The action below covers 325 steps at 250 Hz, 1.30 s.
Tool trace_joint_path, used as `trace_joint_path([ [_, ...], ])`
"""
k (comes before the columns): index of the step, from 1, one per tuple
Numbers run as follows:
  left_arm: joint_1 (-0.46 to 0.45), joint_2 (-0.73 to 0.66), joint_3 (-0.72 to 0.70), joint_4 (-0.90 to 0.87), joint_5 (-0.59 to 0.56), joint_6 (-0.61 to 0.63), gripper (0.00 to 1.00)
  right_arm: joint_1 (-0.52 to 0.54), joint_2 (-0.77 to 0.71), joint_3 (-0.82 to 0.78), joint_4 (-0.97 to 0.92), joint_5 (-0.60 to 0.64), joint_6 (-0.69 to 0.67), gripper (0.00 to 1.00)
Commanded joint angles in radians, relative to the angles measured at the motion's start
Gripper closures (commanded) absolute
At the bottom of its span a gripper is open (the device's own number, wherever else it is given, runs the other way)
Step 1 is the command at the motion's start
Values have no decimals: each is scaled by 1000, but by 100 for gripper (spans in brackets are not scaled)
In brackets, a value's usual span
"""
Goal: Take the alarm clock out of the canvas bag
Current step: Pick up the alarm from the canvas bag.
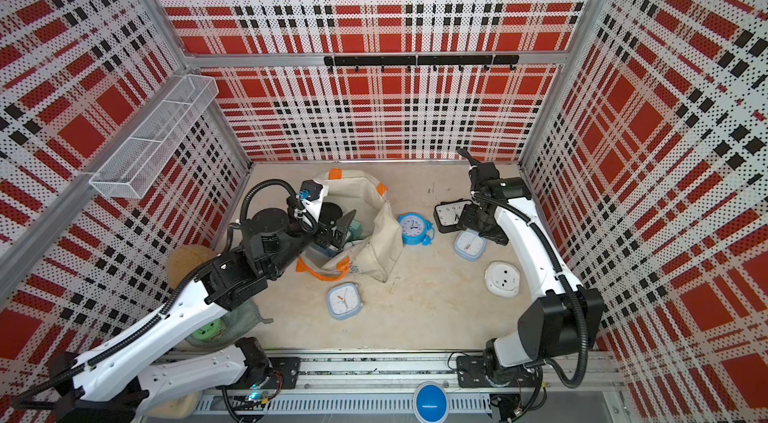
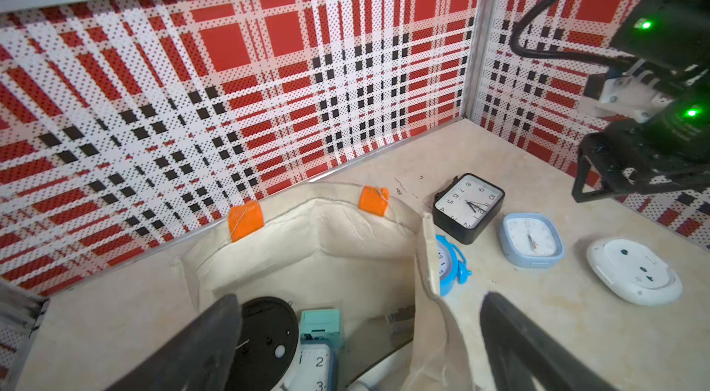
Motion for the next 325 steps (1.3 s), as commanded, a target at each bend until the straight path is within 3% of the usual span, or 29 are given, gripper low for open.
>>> trace_joint_path([
  [1,51,-32,-2,-86,22,-192,0,22,-46,45,87,-82,-159,17],
  [29,134,-41,22,-200,86,-331,1,195,-35,222,127,-95,-256,18],
  [69,294,-21,34,-321,234,-504,1,464,180,635,25,-13,-329,20],
  [94,348,-6,50,-441,193,-554,0,570,339,872,-5,-17,-326,20],
  [119,374,-3,63,-539,118,-568,2,600,462,996,10,-124,-213,22],
  [155,397,17,62,-596,67,-560,1,600,523,905,159,-234,-10,24],
  [195,451,73,13,-600,107,-588,1,608,562,749,369,-347,128,25],
  [274,481,93,-90,-515,166,-638,39,611,703,619,566,-423,349,31],
  [325,482,96,-98,-510,173,-641,42,608,750,532,666,-412,449,38],
])
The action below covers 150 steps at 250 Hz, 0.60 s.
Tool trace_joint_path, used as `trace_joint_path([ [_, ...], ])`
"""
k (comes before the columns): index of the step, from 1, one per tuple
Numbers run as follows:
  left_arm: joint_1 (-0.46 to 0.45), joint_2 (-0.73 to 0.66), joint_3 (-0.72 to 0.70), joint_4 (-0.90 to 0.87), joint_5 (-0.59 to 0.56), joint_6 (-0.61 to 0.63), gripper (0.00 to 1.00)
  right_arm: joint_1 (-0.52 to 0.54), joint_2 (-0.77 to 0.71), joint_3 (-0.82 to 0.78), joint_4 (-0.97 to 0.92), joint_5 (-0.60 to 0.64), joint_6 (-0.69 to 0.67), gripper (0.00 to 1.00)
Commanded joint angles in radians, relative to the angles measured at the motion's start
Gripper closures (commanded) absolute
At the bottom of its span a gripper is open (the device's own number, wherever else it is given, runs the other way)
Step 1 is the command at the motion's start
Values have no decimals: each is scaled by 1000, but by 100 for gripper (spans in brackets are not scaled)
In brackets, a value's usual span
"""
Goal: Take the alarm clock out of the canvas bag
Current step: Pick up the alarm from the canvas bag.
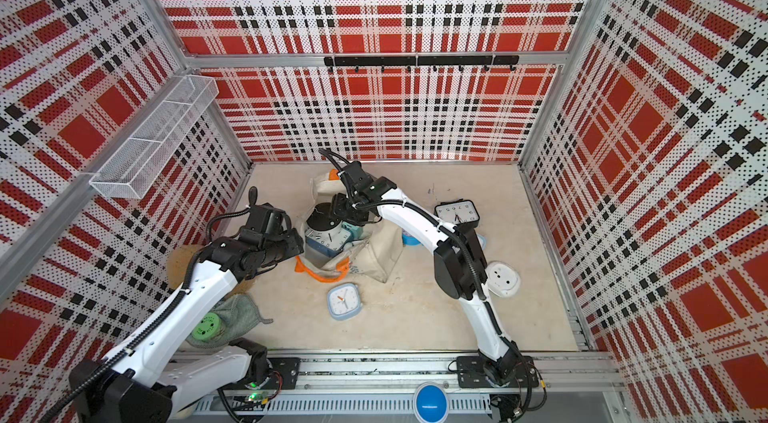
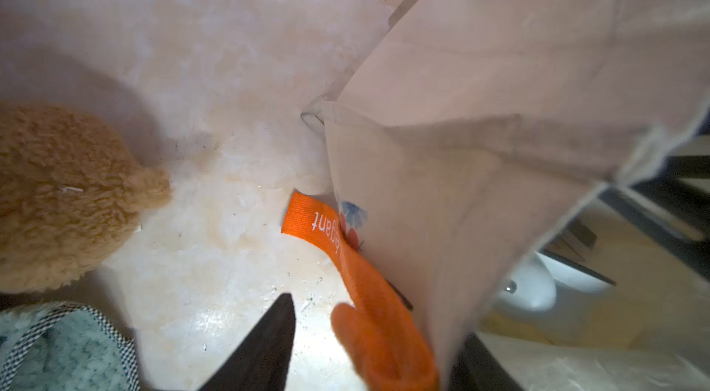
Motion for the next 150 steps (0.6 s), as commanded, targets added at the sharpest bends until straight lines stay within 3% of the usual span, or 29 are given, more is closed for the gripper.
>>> trace_joint_path([
  [1,8,-6,-7,23,3,-19,42,2,24,-44,118,6,99,38],
  [89,-9,13,6,25,13,-8,42,-12,104,-107,336,-24,213,53],
  [110,-17,19,12,24,8,-8,42,-13,122,-107,347,-33,235,60],
  [150,-27,32,27,23,2,-9,42,-13,135,-133,363,-34,256,63],
])
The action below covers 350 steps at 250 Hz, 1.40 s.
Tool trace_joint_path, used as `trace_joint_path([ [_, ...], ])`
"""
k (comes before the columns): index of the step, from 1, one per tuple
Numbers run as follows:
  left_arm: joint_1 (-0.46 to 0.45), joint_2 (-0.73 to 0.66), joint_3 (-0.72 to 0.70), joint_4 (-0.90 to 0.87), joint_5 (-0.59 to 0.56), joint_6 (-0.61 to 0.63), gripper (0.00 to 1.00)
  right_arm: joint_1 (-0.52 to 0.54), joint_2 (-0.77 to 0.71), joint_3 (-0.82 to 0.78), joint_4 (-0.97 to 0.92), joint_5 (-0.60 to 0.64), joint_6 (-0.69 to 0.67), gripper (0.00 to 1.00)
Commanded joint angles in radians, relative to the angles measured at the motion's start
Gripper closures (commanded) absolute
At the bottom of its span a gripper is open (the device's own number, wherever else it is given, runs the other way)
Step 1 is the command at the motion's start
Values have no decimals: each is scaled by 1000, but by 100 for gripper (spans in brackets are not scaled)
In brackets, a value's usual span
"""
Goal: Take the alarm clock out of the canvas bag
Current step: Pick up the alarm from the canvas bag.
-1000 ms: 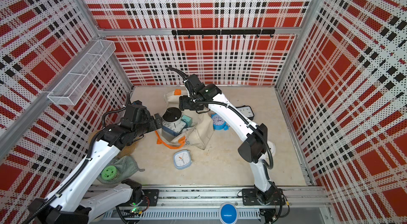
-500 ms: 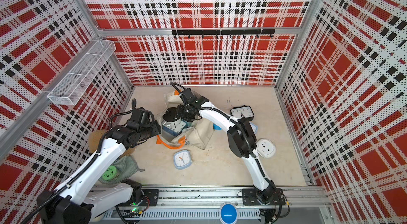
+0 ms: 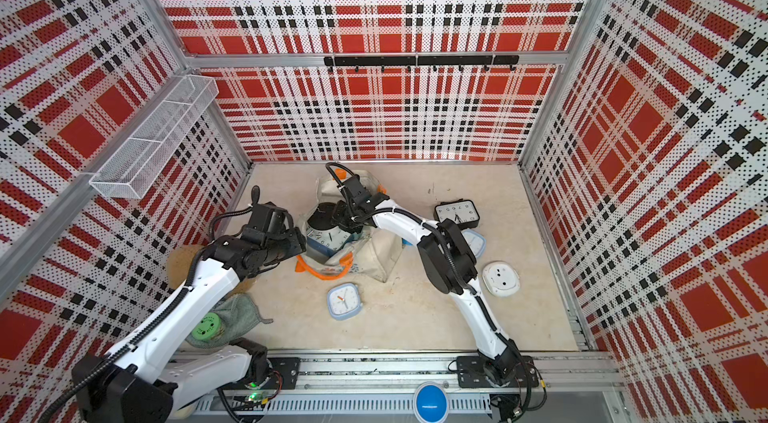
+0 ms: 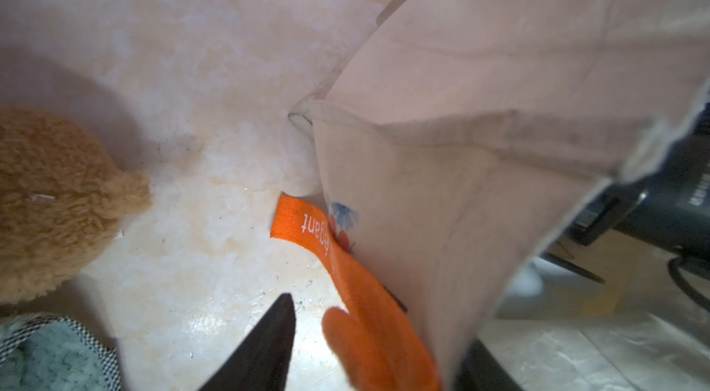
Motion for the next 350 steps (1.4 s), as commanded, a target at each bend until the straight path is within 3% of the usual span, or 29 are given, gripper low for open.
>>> trace_joint_path([
  [1,-10,11,24,6,-14,-9,42,-6,33,-30,86,-9,40,63],
  [22,-18,16,32,6,-18,-9,42,-6,34,-46,101,-5,44,64],
  [69,-30,24,53,-3,-26,-4,42,-9,48,-43,123,-9,48,82],
  [150,-39,16,64,-14,-36,2,40,-6,3,-40,123,19,10,93],
  [350,-47,-27,144,-71,-107,41,30,18,-141,39,-51,162,-195,96],
])
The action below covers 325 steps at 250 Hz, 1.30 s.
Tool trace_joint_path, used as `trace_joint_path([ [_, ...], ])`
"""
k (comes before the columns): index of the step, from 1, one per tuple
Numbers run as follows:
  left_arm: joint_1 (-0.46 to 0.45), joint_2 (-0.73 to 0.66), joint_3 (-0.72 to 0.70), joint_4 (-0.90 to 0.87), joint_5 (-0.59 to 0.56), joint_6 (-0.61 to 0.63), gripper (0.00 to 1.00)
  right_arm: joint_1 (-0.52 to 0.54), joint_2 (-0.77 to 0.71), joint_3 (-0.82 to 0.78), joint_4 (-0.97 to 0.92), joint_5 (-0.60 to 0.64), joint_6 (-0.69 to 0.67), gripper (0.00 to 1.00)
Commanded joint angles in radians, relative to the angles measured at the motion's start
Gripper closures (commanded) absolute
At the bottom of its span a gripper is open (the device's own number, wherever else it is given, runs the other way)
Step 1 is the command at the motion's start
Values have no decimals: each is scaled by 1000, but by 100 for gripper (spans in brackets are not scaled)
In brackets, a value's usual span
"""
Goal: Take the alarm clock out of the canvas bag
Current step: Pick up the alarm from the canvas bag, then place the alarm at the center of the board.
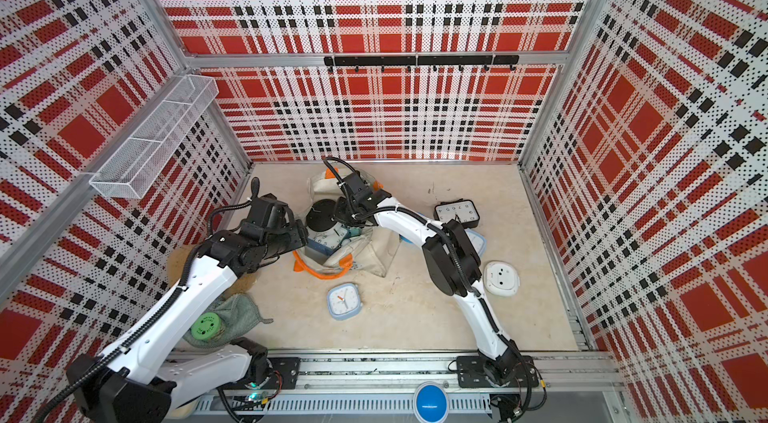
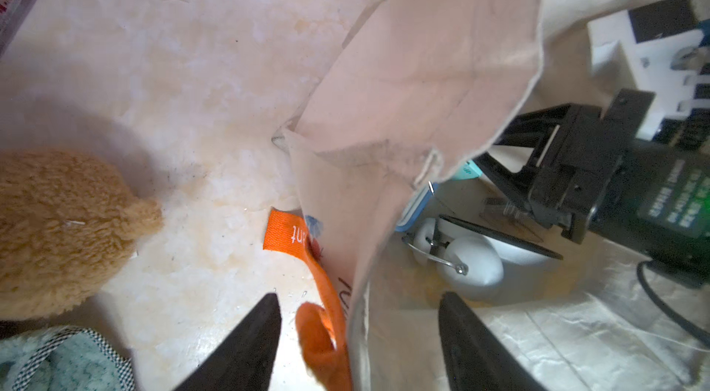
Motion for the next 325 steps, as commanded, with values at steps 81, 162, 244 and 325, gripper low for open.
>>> trace_joint_path([
  [81,-3,-37,84,-38,-57,34,28,11,-134,91,-49,45,-145,96],
  [162,-6,-50,122,-41,-31,42,26,13,-215,110,-93,56,-241,96],
  [244,-13,-63,208,-37,124,61,22,0,-343,66,-101,22,-244,97],
  [325,-95,-46,272,-74,170,219,30,-28,-461,41,-89,9,-172,98],
])
